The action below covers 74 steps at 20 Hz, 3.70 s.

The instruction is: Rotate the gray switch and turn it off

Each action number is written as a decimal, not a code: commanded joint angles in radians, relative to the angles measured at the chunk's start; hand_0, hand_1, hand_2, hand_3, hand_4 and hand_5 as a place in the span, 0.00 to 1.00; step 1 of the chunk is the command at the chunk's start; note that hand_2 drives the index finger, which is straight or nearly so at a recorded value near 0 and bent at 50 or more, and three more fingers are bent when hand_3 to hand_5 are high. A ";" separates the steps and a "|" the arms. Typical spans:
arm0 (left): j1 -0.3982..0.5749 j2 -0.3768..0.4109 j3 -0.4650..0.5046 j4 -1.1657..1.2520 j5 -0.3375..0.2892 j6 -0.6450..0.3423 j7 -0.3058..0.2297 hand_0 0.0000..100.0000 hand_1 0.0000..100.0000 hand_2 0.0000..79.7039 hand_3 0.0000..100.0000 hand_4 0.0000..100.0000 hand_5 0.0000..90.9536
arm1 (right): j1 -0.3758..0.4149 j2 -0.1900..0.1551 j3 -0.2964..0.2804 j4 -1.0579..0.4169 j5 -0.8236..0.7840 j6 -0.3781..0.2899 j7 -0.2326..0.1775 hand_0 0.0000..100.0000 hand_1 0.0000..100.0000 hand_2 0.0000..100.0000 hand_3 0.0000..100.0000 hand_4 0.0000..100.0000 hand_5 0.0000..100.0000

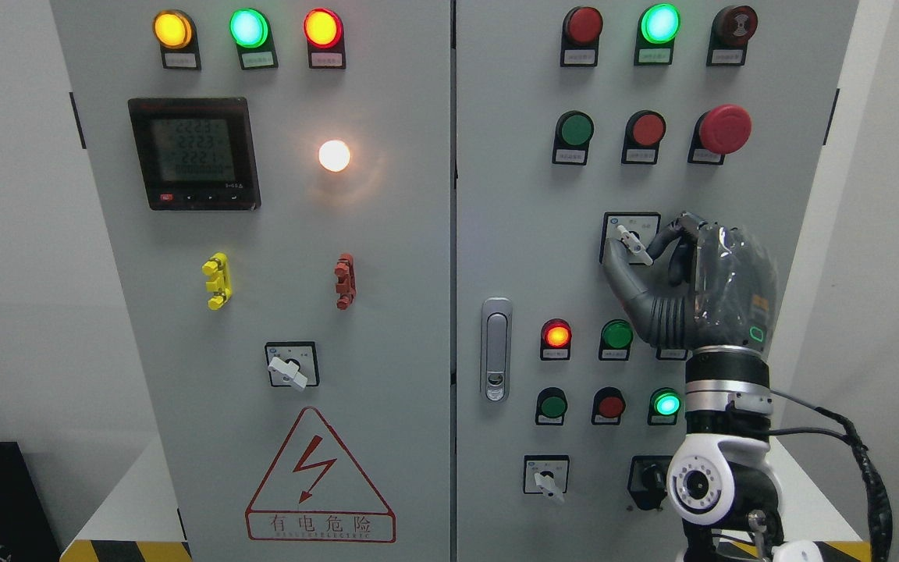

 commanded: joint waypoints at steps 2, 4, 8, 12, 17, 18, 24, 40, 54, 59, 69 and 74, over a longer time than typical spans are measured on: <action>-0.009 0.000 0.008 -0.025 0.020 0.000 0.000 0.12 0.39 0.00 0.00 0.00 0.00 | -0.005 -0.001 -0.006 0.001 0.000 0.002 -0.002 0.28 0.38 0.70 1.00 1.00 1.00; -0.009 0.000 0.008 -0.025 0.020 0.000 0.001 0.12 0.39 0.00 0.00 0.00 0.00 | -0.006 -0.001 -0.006 0.001 0.000 0.002 -0.002 0.30 0.36 0.70 1.00 1.00 1.00; -0.009 0.000 0.008 -0.025 0.020 0.000 0.000 0.12 0.39 0.00 0.00 0.00 0.00 | -0.009 -0.001 -0.006 -0.001 0.000 0.002 0.000 0.32 0.35 0.70 1.00 1.00 1.00; -0.009 0.001 0.008 -0.025 0.020 0.000 0.000 0.12 0.39 0.00 0.00 0.00 0.00 | -0.008 -0.001 -0.006 -0.001 -0.002 0.002 0.000 0.33 0.34 0.70 1.00 1.00 1.00; -0.009 0.000 0.008 -0.025 0.020 0.000 0.000 0.12 0.39 0.00 0.00 0.00 0.00 | -0.008 -0.001 -0.006 -0.001 0.000 0.002 0.000 0.33 0.34 0.71 1.00 1.00 1.00; -0.009 0.000 0.008 -0.025 0.020 0.000 0.000 0.12 0.39 0.00 0.00 0.00 0.00 | -0.008 -0.001 -0.006 -0.001 0.000 0.002 0.000 0.33 0.34 0.71 1.00 1.00 1.00; -0.009 0.000 0.008 -0.025 0.020 0.000 0.000 0.12 0.39 0.00 0.00 0.00 0.00 | -0.006 -0.001 -0.006 -0.002 -0.002 0.002 0.000 0.33 0.34 0.72 1.00 1.00 1.00; -0.009 0.000 0.008 -0.025 0.020 0.000 0.000 0.12 0.39 0.00 0.00 0.00 0.00 | -0.008 -0.001 -0.006 -0.005 0.000 0.002 0.012 0.43 0.34 0.73 1.00 1.00 1.00; -0.009 0.001 0.008 -0.025 0.020 0.000 0.000 0.12 0.39 0.00 0.00 0.00 0.00 | -0.016 -0.001 -0.006 -0.004 -0.002 0.002 0.016 0.50 0.33 0.74 1.00 1.00 1.00; -0.009 0.000 0.008 -0.025 0.020 0.000 0.000 0.12 0.39 0.00 0.00 0.00 0.00 | -0.014 -0.001 -0.006 -0.004 -0.002 0.002 0.023 0.52 0.32 0.75 1.00 1.00 1.00; -0.009 0.001 0.008 -0.025 0.020 0.000 0.000 0.12 0.39 0.00 0.00 0.00 0.00 | -0.014 0.001 -0.006 -0.005 0.000 0.002 0.023 0.54 0.33 0.75 1.00 1.00 1.00; -0.009 0.000 0.008 -0.025 0.020 0.000 0.000 0.12 0.39 0.00 0.00 0.00 0.00 | -0.012 -0.001 -0.006 -0.005 -0.002 0.001 0.024 0.54 0.31 0.76 1.00 1.00 1.00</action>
